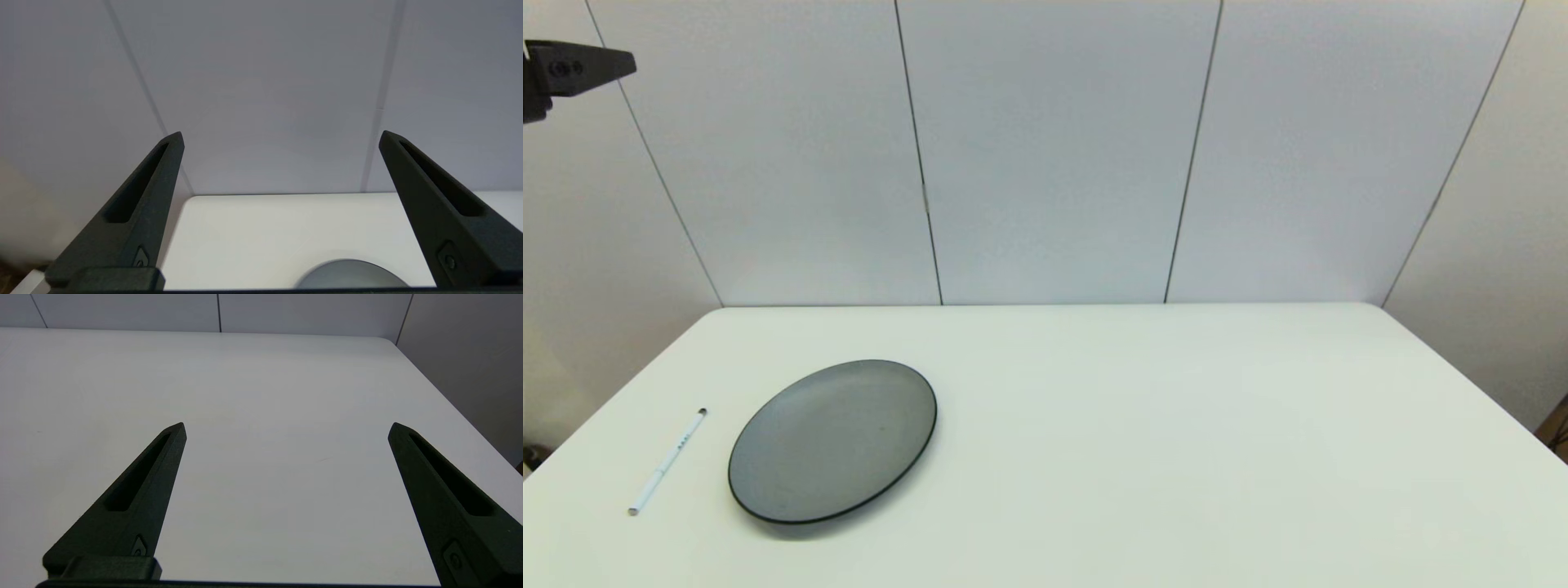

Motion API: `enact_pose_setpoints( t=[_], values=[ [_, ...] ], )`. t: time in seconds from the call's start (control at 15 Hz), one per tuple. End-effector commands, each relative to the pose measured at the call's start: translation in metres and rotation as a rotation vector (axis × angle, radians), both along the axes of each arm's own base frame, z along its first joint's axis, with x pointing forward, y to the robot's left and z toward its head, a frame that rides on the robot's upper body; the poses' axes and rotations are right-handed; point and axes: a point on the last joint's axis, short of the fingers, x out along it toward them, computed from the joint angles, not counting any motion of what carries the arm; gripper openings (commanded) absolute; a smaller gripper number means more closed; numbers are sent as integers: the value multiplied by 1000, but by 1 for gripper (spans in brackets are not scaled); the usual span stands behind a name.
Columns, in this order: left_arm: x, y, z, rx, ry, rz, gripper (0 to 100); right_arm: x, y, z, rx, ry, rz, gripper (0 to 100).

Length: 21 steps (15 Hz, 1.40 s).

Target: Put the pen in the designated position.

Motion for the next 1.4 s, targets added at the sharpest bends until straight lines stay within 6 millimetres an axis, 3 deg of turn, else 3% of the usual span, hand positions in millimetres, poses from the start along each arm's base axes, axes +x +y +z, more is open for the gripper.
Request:
enact_pose_setpoints(
  t=[0.07,0.33,0.53,0.8,1.2,1.4],
  values=[
    [-55,-23,-10,9,17,-158,100,0,0,0,-1,1,1,100],
    [-84,-16,-41,32,52,-161,100,0,0,0,-1,1,1,100],
    [-112,-6,-81,5,66,-137,100,0,0,0,-1,1,1,100],
    [-133,4,-118,-52,-44,-48,100,0,0,0,-1,1,1,100],
    [-165,5,-209,-45,8,-52,100,0,0,0,-1,1,1,100],
    [-174,5,-243,-40,-20,-37,100,0,0,0,-1,1,1,100]
  ],
)
